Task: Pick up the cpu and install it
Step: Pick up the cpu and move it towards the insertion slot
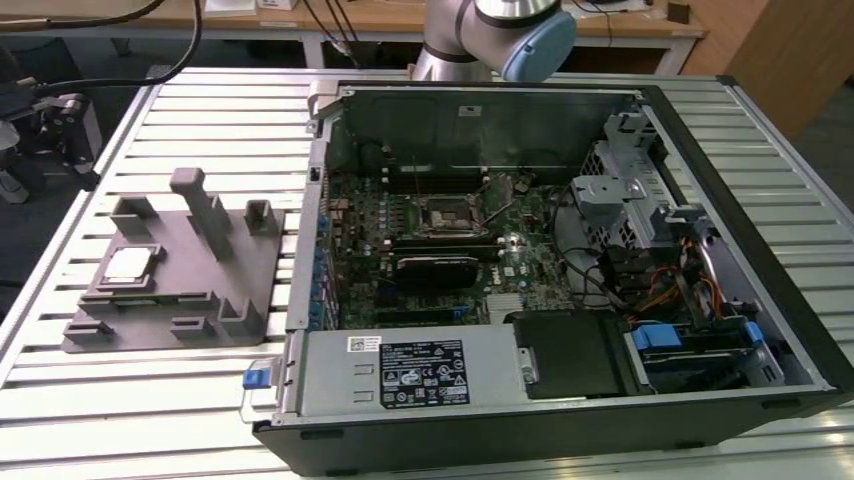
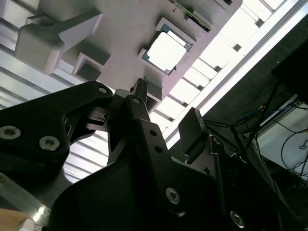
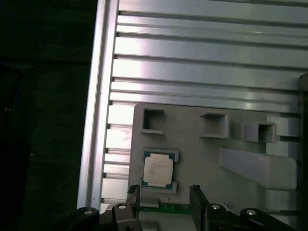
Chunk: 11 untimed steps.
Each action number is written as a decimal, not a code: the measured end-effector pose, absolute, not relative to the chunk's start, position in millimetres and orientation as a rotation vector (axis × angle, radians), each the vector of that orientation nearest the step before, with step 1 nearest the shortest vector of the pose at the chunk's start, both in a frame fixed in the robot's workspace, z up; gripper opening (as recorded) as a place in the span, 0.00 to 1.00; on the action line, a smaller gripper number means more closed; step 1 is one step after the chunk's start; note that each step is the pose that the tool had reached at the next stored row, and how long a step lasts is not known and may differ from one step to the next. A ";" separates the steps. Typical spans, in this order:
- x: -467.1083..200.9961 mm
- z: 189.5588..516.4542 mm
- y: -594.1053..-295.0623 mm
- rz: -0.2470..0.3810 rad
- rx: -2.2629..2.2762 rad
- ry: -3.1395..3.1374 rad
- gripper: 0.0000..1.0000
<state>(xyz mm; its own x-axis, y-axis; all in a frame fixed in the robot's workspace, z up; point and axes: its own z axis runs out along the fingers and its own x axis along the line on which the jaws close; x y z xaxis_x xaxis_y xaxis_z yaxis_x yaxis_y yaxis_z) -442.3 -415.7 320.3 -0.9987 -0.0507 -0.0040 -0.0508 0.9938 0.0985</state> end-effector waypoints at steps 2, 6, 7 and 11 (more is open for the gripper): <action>-442.4 317.7 -415.8 0.155 -0.078 3.139 0.53; -441.7 313.9 -415.8 0.153 -0.072 3.155 0.53; -441.5 313.1 -415.8 0.150 -0.070 3.157 0.53; -440.8 309.3 -415.9 0.127 -0.068 3.159 0.53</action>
